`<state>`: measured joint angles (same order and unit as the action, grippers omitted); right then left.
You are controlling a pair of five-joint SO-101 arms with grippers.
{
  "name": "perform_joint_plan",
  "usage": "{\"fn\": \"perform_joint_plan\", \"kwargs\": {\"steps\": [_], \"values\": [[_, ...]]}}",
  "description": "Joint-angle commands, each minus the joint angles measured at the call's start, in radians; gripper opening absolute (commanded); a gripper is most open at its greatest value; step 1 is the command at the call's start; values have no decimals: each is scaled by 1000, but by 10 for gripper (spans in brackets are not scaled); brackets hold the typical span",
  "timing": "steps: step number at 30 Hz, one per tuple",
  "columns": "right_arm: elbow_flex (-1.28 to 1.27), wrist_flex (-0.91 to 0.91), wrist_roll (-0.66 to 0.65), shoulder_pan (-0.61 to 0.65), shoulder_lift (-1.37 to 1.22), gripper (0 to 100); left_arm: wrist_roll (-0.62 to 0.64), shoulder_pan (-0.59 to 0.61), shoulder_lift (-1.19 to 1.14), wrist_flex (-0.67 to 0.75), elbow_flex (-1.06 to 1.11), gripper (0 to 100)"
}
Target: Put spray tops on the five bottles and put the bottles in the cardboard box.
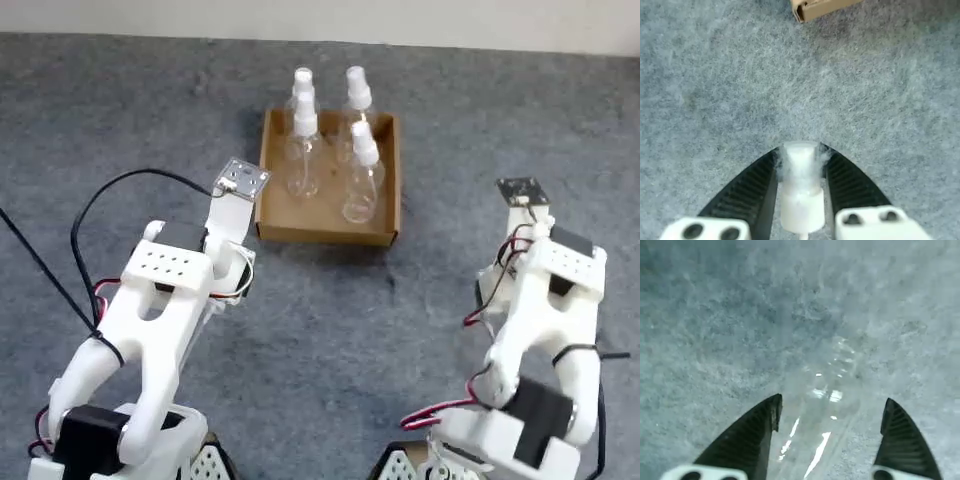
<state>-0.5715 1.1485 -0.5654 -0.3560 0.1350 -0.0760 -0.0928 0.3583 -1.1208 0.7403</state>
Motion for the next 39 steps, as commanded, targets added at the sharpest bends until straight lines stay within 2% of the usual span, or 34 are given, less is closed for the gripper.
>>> {"fn": "perform_joint_plan", "kwargs": {"steps": [1,4,10,14,20,25,31,34,39], "values": [[61,15,-11,1,-13,248,5,-16,31,-6,-1,5],[61,1,12,-1,-18,222,5,-19,31,-5,-1,6],[53,-27,169,1,-16,78,5,-16,31,-5,-1,6],[51,-27,199,2,-15,12,5,-16,31,-5,2,6],[73,44,198,22,1,2,5,-15,33,-12,-48,4],[156,91,204,168,140,2,6,15,35,-49,-143,4],[73,137,224,377,417,2,2,111,53,-181,-300,4],[16,130,264,496,550,2,0,140,145,-230,-349,4],[-70,128,269,780,754,2,6,148,407,-293,-387,5]]}}
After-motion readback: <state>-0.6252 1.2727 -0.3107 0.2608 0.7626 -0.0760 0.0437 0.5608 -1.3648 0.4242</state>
